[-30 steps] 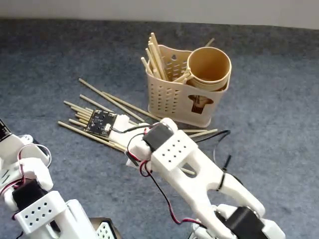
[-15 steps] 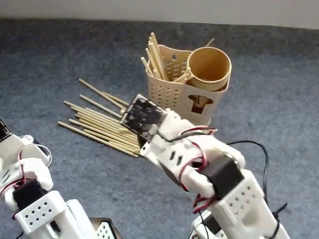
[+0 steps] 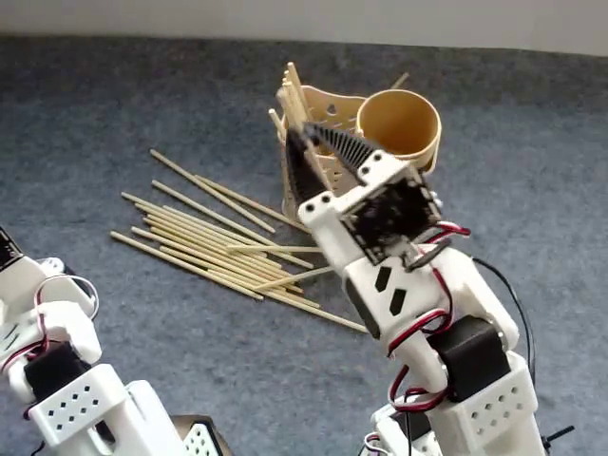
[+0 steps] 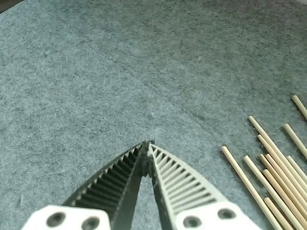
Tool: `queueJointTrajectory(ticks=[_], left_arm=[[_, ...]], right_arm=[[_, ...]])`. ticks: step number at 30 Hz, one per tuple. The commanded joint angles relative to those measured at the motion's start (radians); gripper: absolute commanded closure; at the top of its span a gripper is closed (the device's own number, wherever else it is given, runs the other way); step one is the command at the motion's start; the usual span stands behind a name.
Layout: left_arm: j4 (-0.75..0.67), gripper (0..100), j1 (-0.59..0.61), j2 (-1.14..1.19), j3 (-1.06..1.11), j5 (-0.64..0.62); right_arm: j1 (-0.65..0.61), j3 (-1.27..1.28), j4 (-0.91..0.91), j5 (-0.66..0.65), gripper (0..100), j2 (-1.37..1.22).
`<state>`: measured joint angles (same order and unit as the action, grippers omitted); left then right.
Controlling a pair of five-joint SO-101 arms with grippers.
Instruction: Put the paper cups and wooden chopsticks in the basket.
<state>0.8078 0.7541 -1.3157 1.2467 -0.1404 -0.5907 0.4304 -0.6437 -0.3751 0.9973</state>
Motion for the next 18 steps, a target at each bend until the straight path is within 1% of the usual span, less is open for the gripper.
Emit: queueJointTrajectory(ticks=[1,4,10,15,18], left_arm=[[-0.020,99,-0.016,-0.012,-0.007,-0.006],[-0.021,99,-0.015,-0.012,-0.007,-0.006],[-0.021,99,-0.015,-0.012,-0.007,-0.006],[-0.021,99,-0.013,-0.012,-0.007,-0.006],[-0.021,99,-0.013,-0.012,-0.007,-0.006]], right_arm=[[0.033,-0.015,0.231,0.015,99.4,0.010],[0.033,-0.012,0.320,0.014,99.4,0.007],[0.035,-0.018,0.407,0.015,99.4,-0.108],[0.099,-0.016,0.507,0.017,99.4,-0.228],[0.134,-0.015,0.524,0.018,99.4,-0.289]])
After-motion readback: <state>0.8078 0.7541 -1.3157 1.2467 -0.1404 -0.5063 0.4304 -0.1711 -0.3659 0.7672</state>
